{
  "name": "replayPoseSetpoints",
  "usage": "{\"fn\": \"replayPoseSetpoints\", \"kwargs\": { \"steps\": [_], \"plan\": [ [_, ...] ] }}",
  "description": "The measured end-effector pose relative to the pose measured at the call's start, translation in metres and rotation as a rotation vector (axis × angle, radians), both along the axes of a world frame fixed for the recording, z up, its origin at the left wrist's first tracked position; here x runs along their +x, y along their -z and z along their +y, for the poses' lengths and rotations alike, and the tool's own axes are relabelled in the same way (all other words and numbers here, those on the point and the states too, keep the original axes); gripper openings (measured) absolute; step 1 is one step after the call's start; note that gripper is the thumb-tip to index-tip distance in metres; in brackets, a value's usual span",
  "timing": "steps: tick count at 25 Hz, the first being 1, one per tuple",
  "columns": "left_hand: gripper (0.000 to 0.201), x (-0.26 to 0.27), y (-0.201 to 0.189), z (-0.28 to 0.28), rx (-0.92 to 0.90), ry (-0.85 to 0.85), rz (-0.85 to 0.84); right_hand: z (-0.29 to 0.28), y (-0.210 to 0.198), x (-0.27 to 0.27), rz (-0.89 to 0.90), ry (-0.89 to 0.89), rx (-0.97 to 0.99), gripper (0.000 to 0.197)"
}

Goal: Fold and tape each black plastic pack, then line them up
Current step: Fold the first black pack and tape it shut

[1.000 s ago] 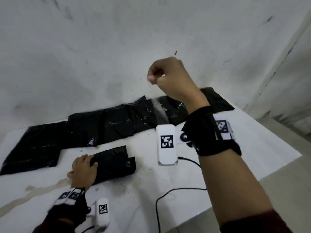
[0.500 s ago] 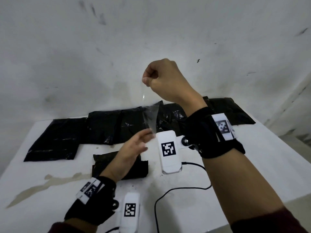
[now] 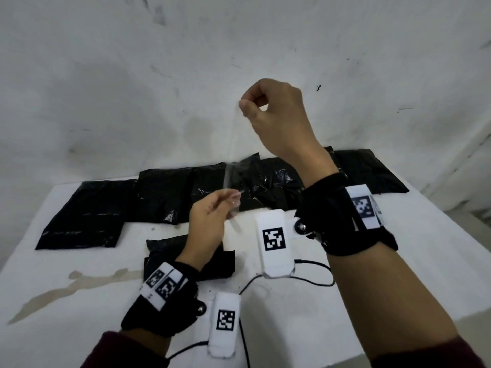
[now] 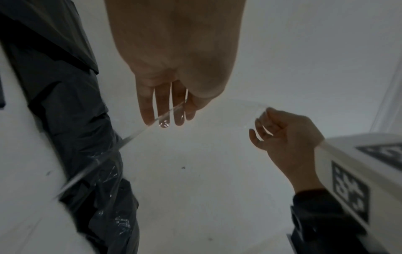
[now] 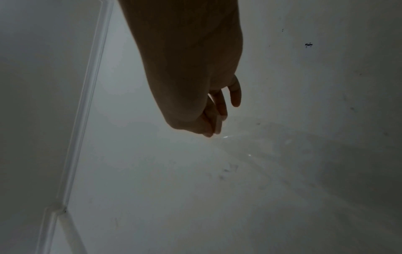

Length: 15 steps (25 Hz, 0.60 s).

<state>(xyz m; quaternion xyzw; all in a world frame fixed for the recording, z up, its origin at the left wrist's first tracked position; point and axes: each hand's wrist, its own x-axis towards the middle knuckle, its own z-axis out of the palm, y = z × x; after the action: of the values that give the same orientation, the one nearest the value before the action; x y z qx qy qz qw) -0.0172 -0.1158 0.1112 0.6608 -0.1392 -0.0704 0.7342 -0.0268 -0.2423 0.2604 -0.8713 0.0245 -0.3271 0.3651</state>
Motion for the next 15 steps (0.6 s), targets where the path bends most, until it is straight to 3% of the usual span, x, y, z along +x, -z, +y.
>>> {"fn": "replayPoseSetpoints", "kwargs": {
  "steps": [3,8,11,15],
  "plan": [
    [0.015,0.024,-0.006,0.01,0.03,-0.104,-0.12,-0.01,-0.003,-0.001,-0.088,0.06,0.03,0.01],
    [0.009,0.037,0.004,0.018,0.471,-0.122,-0.399,-0.014,0.004,0.003,-0.148,0.101,0.052,0.01],
    [0.009,0.032,0.023,0.021,0.627,-0.071,-0.375,-0.018,0.009,0.004,-0.21,0.145,0.081,0.011],
    [0.014,0.032,0.027,0.027,0.57,-0.157,-0.302,-0.029,0.015,0.001,-0.212,0.191,0.098,0.007]
  ]
}}
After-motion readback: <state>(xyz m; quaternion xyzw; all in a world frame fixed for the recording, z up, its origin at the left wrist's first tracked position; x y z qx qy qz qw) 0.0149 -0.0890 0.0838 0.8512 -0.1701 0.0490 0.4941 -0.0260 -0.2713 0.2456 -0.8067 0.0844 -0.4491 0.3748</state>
